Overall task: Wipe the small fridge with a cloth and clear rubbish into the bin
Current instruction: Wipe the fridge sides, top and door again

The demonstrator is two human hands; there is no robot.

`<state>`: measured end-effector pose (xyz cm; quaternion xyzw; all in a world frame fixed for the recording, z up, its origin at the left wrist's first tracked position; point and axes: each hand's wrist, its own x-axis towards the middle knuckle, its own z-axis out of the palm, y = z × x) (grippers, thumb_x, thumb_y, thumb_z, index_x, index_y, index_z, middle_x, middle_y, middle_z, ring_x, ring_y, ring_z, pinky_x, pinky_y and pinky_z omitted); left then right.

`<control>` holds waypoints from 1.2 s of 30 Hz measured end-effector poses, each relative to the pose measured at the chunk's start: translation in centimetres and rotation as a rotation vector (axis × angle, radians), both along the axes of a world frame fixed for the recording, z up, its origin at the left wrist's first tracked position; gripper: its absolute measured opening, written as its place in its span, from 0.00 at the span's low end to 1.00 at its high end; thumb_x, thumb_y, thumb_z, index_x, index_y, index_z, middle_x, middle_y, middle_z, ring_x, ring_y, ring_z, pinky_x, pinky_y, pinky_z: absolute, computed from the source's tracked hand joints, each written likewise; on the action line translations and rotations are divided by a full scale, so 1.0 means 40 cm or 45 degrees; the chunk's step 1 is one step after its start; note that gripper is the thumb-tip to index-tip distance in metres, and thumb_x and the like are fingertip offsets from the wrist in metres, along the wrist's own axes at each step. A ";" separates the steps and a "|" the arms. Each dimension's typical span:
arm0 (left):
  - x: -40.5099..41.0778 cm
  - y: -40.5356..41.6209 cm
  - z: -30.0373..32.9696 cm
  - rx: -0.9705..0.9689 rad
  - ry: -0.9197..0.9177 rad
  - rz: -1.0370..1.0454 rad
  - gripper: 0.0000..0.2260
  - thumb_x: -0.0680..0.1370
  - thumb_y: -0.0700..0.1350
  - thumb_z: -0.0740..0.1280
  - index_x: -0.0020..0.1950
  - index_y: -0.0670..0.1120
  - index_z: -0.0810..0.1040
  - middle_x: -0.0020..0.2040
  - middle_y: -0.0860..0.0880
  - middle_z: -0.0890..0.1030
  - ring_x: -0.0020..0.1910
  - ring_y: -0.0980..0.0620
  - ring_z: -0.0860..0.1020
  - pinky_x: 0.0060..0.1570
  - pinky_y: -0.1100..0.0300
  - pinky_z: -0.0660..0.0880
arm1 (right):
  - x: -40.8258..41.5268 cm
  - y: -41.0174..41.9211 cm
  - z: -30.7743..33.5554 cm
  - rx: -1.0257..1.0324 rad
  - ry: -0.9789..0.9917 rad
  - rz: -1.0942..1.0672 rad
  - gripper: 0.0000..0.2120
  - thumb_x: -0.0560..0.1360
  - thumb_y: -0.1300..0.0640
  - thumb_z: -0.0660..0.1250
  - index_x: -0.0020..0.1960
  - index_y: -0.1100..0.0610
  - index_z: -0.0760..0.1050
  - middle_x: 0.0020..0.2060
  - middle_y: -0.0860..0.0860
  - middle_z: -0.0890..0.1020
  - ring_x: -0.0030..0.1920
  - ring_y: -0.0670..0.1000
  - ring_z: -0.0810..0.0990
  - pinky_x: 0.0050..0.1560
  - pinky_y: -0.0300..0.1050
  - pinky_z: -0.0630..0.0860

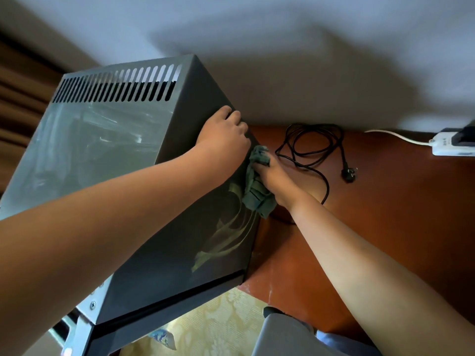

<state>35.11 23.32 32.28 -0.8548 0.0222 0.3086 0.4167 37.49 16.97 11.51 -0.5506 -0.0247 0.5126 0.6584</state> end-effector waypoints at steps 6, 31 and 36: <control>0.003 0.004 -0.029 -0.009 0.042 0.032 0.19 0.83 0.52 0.60 0.74 0.55 0.72 0.74 0.46 0.69 0.76 0.41 0.61 0.76 0.45 0.53 | -0.057 -0.021 -0.078 -0.270 0.160 0.102 0.22 0.83 0.54 0.62 0.75 0.49 0.65 0.64 0.57 0.78 0.62 0.60 0.78 0.66 0.61 0.74; 0.042 -0.010 -0.058 -0.003 0.080 0.096 0.22 0.82 0.53 0.61 0.77 0.52 0.68 0.75 0.44 0.67 0.77 0.40 0.59 0.77 0.44 0.52 | 0.074 0.025 -0.117 -0.270 0.132 0.031 0.15 0.83 0.57 0.62 0.69 0.54 0.74 0.57 0.57 0.83 0.54 0.58 0.83 0.54 0.53 0.81; 0.052 -0.007 -0.063 -0.015 0.086 0.105 0.23 0.82 0.54 0.62 0.77 0.53 0.67 0.74 0.45 0.67 0.77 0.41 0.59 0.77 0.45 0.52 | 0.047 -0.016 -0.158 -0.425 0.240 0.291 0.18 0.81 0.55 0.66 0.68 0.58 0.74 0.58 0.58 0.83 0.58 0.61 0.82 0.63 0.55 0.77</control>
